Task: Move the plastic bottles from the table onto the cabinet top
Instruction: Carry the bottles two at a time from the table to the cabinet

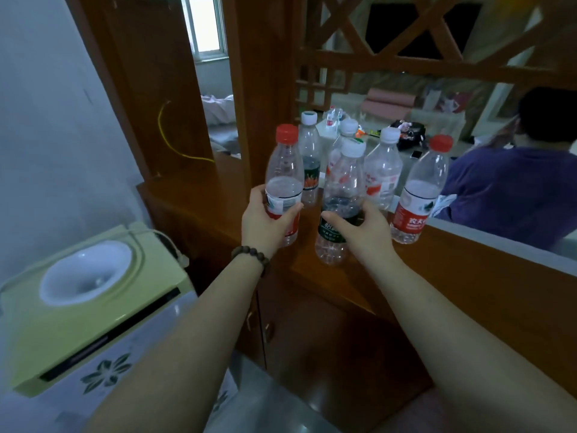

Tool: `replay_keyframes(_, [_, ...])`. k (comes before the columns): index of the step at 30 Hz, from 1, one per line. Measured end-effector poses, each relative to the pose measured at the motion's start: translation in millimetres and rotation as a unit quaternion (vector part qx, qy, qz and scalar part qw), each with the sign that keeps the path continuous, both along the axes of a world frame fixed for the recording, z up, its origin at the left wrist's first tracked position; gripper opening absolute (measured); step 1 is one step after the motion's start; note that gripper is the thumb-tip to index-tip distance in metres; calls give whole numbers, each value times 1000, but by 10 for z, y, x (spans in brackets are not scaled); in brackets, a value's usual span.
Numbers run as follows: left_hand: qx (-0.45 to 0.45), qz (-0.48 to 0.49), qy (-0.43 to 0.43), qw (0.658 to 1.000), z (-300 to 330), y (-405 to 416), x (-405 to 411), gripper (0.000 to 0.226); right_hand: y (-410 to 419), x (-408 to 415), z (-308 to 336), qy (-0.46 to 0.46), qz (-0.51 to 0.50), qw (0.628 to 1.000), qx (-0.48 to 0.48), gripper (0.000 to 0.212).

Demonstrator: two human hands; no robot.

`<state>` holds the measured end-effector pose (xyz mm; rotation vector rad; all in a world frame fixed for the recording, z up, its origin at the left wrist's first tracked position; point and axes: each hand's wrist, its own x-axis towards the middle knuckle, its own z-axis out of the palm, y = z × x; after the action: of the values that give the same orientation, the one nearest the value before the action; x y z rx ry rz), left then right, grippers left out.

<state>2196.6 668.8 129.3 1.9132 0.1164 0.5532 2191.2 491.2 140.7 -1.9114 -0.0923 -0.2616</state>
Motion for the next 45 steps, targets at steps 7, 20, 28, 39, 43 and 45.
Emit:
replay_keyframes(7, [-3, 5, 18, 1000, -125, -38, 425, 63, 102, 375, -105, 7, 23, 999, -24, 60])
replay_keyframes(20, [6, 64, 31, 997, -207, -99, 693, 63, 148, 715, -163, 2, 40, 999, -26, 66])
replay_keyframes(28, [10, 67, 47, 997, -204, -112, 704, 72, 156, 747, -195, 9, 45, 999, -18, 70])
replay_keyframes(39, [50, 101, 56, 992, -168, -101, 602, 80, 24, 729, -220, 31, 40, 998, -30, 84])
replay_keyframes(43, [94, 106, 53, 988, -174, -121, 462, 73, -72, 624, -186, 25, 43, 998, -47, 79])
replay_keyframes(45, [133, 114, 57, 983, -192, -130, 366, 73, -134, 551, -169, 14, 50, 996, -73, 72])
